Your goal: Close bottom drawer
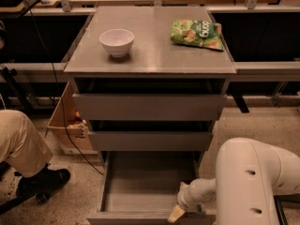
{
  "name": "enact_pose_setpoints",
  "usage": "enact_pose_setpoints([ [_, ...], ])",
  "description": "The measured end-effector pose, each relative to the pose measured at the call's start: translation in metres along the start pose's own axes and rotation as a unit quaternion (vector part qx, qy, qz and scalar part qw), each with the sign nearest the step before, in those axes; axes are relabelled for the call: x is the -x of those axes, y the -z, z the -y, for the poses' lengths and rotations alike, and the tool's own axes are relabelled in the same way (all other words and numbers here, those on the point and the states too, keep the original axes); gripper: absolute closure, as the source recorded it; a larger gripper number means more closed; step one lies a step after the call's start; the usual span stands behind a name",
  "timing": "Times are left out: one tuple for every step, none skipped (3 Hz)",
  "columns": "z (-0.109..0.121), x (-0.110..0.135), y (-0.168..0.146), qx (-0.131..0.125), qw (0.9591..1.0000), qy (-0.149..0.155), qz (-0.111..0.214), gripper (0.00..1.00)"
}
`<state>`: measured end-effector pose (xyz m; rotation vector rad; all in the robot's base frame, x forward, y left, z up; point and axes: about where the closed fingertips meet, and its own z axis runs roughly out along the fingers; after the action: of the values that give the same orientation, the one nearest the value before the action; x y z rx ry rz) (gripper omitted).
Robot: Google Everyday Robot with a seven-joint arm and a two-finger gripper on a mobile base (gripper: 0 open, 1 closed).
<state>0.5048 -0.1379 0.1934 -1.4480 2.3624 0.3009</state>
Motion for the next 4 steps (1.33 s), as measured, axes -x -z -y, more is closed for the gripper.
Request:
enact_pose_setpoints([
  [-0.003,0.003,-0.022,0.009,0.9999,0.010,0.001,0.00],
  [-0.007,0.005,-0.030,0.019,0.9997,0.015,-0.003,0.00],
  [-0.009,0.010,-0.037,0.025,0.9995,0.021,0.000,0.18],
  [-0.007,0.020,-0.038,0.023,0.9992,0.032,0.003,0.42],
])
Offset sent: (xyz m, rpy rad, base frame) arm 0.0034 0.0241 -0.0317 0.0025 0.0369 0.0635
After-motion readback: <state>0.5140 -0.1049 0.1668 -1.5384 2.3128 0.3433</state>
